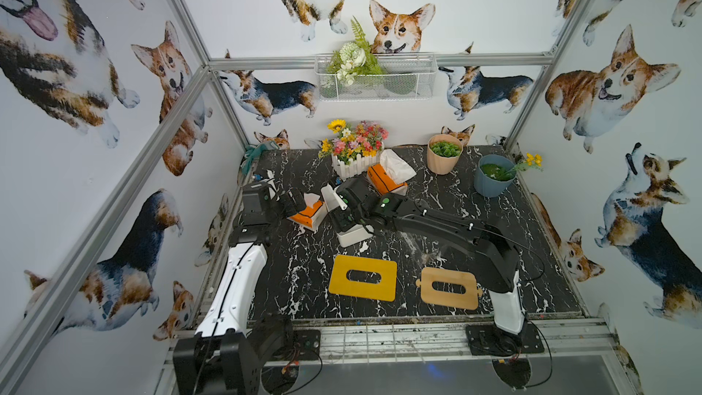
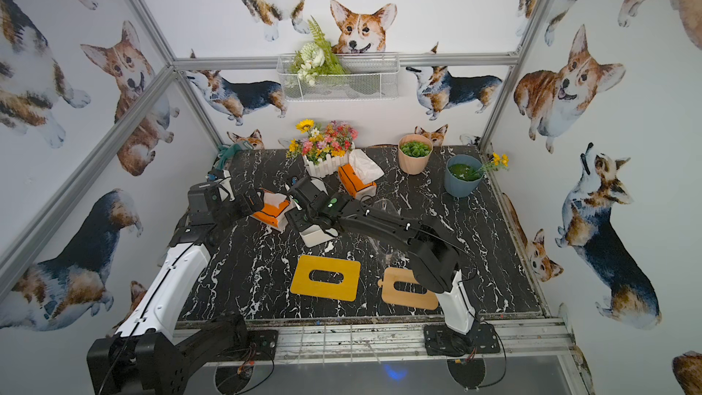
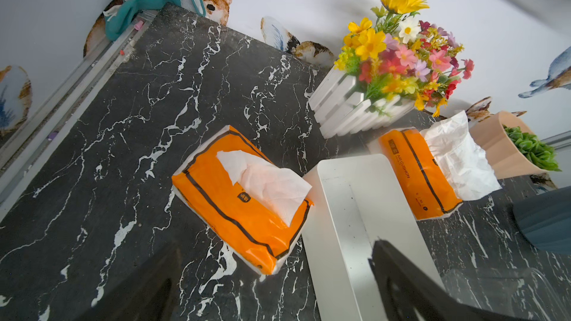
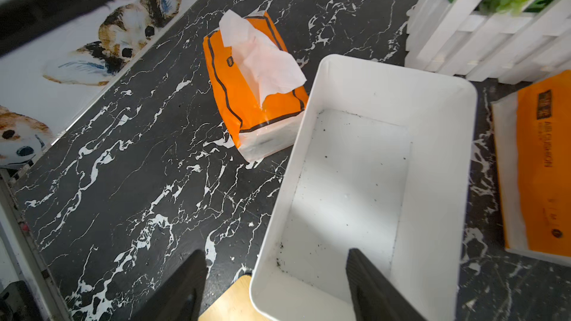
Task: Put the tissue paper into the tissue box
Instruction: Adjust the tissue box at the center of the board.
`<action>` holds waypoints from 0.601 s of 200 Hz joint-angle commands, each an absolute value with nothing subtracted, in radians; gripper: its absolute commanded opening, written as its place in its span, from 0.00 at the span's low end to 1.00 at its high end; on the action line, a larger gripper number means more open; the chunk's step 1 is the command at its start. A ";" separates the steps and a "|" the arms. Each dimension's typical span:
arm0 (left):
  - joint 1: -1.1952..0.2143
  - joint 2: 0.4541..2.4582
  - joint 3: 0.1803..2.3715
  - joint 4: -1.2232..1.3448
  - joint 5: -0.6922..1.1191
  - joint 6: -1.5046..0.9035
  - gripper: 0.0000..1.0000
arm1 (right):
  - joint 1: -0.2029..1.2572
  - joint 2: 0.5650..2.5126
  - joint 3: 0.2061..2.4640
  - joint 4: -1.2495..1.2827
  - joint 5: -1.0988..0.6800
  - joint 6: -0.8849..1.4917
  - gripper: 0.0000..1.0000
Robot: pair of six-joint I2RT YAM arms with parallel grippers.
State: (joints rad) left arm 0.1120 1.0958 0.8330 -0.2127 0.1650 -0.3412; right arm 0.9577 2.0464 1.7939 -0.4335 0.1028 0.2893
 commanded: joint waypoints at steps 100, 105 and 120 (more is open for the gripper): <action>0.118 0.957 0.677 -0.105 0.131 -0.225 1.00 | 0.963 2.374 2.172 -0.627 0.176 0.310 0.29; 0.118 0.951 0.673 -0.099 0.130 -0.227 1.00 | 0.963 2.379 2.172 -0.627 0.174 0.309 0.27; 0.119 0.938 0.654 -0.085 0.127 -0.227 1.00 | 0.963 2.391 2.171 -0.627 0.169 0.298 0.20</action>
State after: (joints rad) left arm 0.1169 0.9554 0.6754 -0.1505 0.1352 -0.2409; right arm 0.9619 2.3753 2.1609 -0.6056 0.1596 0.2974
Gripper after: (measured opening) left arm 0.998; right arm 0.256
